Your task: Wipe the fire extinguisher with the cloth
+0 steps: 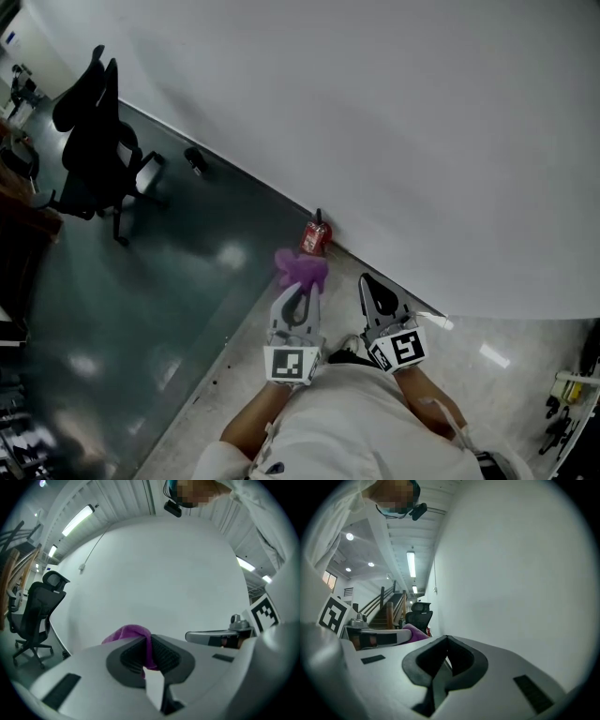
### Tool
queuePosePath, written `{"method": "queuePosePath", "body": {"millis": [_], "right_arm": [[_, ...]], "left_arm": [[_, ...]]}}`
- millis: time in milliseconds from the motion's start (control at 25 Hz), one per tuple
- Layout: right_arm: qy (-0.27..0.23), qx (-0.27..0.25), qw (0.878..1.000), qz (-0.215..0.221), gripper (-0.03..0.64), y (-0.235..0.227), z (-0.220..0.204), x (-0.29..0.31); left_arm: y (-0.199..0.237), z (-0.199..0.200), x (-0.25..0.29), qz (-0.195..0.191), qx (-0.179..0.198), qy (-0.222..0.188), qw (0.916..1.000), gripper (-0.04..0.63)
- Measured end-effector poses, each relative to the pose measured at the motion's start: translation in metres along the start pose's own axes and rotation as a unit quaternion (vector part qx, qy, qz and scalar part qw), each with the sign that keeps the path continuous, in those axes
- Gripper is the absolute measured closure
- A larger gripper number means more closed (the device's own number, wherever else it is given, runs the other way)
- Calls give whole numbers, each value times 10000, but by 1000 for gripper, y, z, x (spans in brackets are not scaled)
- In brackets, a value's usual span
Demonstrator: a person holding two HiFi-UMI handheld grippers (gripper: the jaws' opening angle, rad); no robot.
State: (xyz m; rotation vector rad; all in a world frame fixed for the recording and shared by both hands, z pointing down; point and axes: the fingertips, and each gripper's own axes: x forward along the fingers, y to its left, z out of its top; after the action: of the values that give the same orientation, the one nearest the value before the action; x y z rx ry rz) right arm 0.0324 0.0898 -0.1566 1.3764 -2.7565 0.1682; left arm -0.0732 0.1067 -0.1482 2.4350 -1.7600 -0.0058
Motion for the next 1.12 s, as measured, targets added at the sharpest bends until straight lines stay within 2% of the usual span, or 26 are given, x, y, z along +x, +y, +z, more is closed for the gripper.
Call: {"method": "queuePosePath", "body": {"millis": [360, 520, 1000, 1120], "right_arm": [[58, -154, 9999, -37, 603, -9, -7, -17], [13, -105, 9999, -50, 604, -11, -8, -22], [13, -111, 9999, 15, 604, -3, -15, -33], [17, -118, 9999, 27, 604, -2, -16, -36]], "left_arm": [[-18, 5, 4, -94, 90, -68, 9999, 568], [-25, 6, 2, -162, -26, 109, 9998, 568], [-25, -1, -12, -190, 126, 88, 9997, 568], [-27, -1, -15, -172, 31, 141, 9997, 568]]}}
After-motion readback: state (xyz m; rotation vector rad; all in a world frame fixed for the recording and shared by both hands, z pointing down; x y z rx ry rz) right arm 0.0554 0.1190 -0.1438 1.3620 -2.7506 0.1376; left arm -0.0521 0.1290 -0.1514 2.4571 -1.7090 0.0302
